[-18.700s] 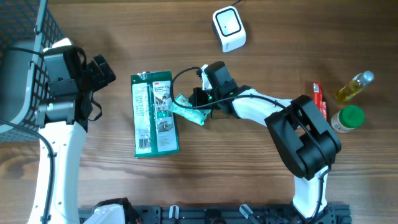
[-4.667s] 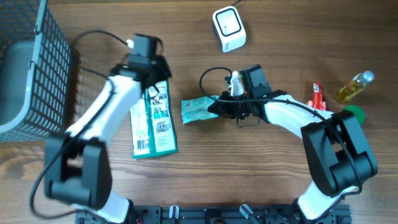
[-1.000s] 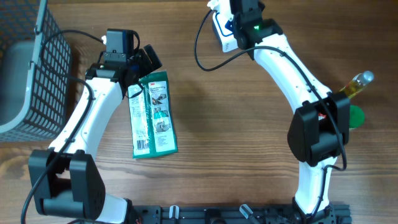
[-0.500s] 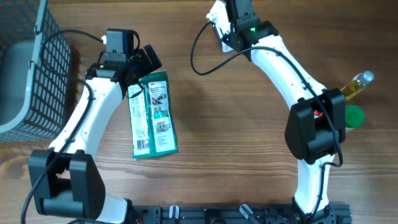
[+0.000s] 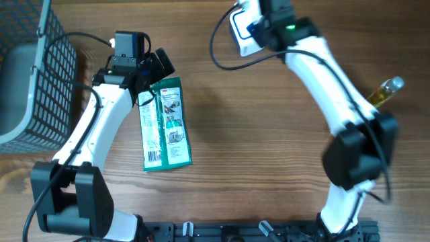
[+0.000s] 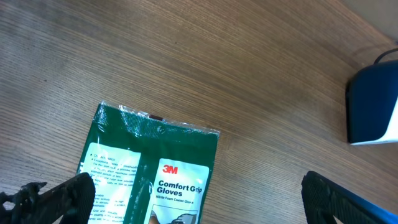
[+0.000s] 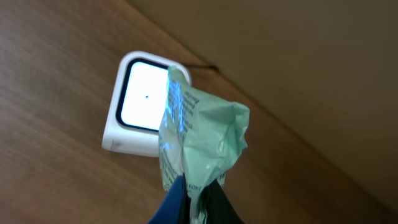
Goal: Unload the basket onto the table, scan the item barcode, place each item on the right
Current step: 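Carry the pouch right and set it down near the right-edge items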
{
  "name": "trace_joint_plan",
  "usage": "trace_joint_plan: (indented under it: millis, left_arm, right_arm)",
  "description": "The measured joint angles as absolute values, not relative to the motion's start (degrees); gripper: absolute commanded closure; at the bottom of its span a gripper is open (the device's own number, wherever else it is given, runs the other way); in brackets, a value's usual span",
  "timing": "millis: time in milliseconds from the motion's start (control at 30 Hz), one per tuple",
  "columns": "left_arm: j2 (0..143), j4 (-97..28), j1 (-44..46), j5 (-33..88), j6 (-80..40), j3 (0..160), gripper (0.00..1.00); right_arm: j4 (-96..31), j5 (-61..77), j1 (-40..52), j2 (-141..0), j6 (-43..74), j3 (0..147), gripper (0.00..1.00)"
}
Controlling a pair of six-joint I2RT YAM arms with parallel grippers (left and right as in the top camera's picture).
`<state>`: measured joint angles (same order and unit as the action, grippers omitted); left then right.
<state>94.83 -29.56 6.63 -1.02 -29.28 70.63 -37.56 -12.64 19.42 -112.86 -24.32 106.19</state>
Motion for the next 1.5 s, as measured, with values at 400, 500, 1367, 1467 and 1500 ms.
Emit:
trace_joint_plan:
  millis: [400, 500, 1367, 1467, 1500]
  left_arm:
    - [94.83, -29.61, 6.63, -1.04, -29.28, 70.63, 0.0]
    - [94.83, -29.63, 6.63, -1.02, -29.28, 70.63, 0.0]
    - [94.83, -29.58, 6.63, -1.02, -29.28, 70.63, 0.0]
    - [94.83, -29.61, 6.63, -1.02, -29.28, 70.63, 0.0]
    - [94.83, -29.61, 6.63, -1.04, -29.26, 70.63, 0.0]
  right_arm:
    - [-80.27, 0.27, 14.57, -103.96, -19.05, 101.58, 0.96]
    - [-80.38, 0.6, 13.91, -104.36, -18.68, 95.77, 0.96]
    - [-47.62, 0.03, 11.81, -104.79, 6.07, 78.83, 0.72]
    - [-44.97, 3.18, 12.01, -104.79, 12.25, 75.68, 0.72]
    - [-43.79, 3.75, 12.19, -104.79, 13.63, 74.3, 0.73]
